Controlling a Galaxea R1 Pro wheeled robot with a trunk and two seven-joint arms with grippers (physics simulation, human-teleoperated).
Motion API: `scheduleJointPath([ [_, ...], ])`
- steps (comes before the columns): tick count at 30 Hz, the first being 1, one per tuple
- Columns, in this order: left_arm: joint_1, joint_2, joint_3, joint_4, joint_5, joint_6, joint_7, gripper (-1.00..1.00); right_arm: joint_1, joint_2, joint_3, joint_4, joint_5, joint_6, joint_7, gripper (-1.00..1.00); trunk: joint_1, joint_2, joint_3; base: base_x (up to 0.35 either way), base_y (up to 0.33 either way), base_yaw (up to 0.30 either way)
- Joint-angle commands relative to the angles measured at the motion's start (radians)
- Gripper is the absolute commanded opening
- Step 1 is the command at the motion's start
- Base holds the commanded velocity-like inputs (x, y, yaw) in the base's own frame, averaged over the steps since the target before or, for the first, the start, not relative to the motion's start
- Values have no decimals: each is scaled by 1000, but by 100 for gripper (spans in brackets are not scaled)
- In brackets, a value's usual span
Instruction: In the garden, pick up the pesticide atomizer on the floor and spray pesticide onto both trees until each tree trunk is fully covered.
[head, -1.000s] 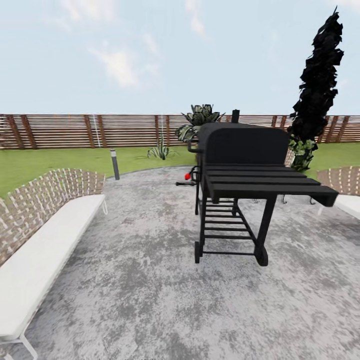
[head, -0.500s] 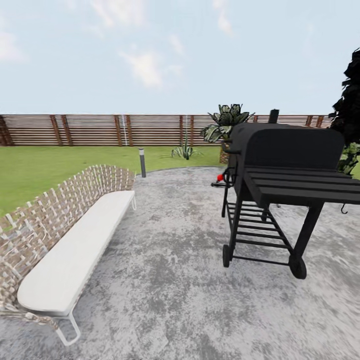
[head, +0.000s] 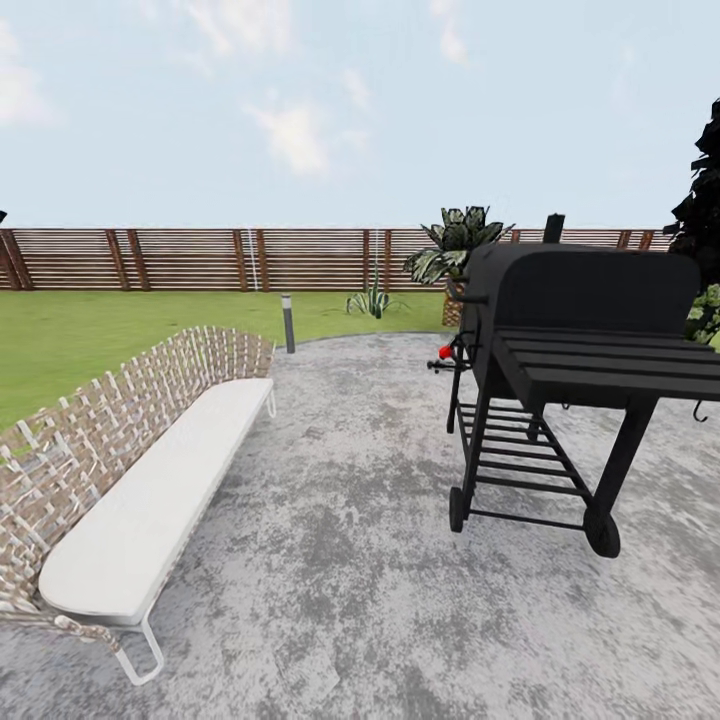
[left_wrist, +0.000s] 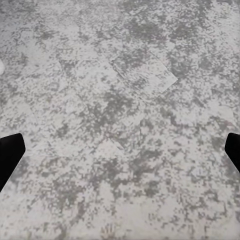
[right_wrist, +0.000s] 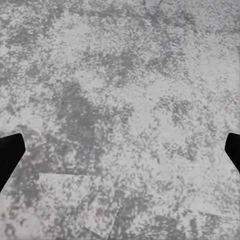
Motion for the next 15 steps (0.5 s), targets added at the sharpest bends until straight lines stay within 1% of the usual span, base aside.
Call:
scheduleJointPath([
  [1, 0, 0, 0, 0, 0, 0, 0, 100, 0, 0, 0, 0, 0, 0, 0, 100, 4, -7, -3, 0, 0, 0],
  [5, 0, -5, -8, 0, -8, 2, -1, 100, 0, 0, 1, -1, 0, 0, 0, 100, 19, -35, -16, 0, 0, 0],
  [15, 0, -1, -4, -15, -5, -1, -2, 100, 0, 0, -5, -3, -7, 0, -3, 100, 19, -35, -16, 0, 0, 0],
])
